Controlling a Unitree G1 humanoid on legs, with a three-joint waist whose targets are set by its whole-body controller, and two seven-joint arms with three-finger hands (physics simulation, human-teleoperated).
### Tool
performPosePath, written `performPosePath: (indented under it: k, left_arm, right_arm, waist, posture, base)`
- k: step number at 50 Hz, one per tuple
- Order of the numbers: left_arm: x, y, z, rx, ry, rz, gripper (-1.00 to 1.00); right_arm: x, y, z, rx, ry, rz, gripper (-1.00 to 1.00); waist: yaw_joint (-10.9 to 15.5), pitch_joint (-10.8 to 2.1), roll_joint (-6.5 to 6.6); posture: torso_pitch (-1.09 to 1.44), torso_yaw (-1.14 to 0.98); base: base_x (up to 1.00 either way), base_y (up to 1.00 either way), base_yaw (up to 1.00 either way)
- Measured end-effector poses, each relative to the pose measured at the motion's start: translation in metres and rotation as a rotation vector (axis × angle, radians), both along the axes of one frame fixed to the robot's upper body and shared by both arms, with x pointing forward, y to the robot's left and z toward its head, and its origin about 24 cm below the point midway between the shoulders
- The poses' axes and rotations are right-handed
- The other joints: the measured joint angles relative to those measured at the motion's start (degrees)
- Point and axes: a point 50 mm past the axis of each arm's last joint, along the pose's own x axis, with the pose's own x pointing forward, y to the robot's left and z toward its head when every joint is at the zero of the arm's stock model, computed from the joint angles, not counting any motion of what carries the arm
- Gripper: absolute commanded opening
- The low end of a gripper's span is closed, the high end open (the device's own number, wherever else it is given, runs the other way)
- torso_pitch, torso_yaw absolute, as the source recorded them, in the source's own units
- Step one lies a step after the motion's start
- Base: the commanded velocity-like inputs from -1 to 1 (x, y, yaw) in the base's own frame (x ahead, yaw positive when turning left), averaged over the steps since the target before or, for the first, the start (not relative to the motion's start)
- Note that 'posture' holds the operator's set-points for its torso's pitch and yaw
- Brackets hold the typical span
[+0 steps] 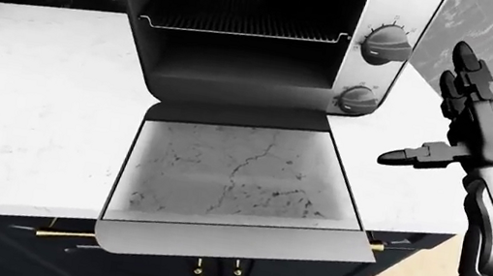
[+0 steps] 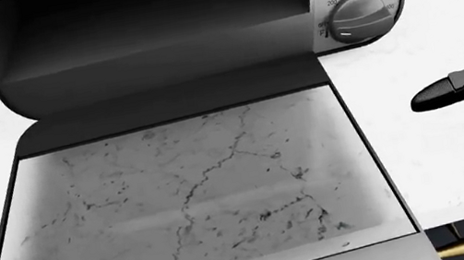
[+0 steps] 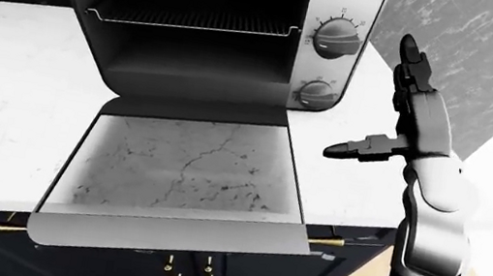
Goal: Close the toaster oven door.
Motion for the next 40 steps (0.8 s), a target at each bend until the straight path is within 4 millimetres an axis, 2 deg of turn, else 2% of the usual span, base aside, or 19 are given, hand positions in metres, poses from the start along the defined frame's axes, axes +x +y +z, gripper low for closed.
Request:
performPosePath:
  k: [40]
  left_arm:
    - [0.0, -0.001, 0.001, 0.003, -0.002, 0.001, 1.0]
  right_arm:
    - [-0.011, 0.007, -0.031, -0.024, 0.076, 0.054, 1.0]
  waist:
    - [-0.1, -0.09, 0.14]
  posture:
    - [0.0, 0.0]
  base:
    - [0.0, 0.0, 0.0]
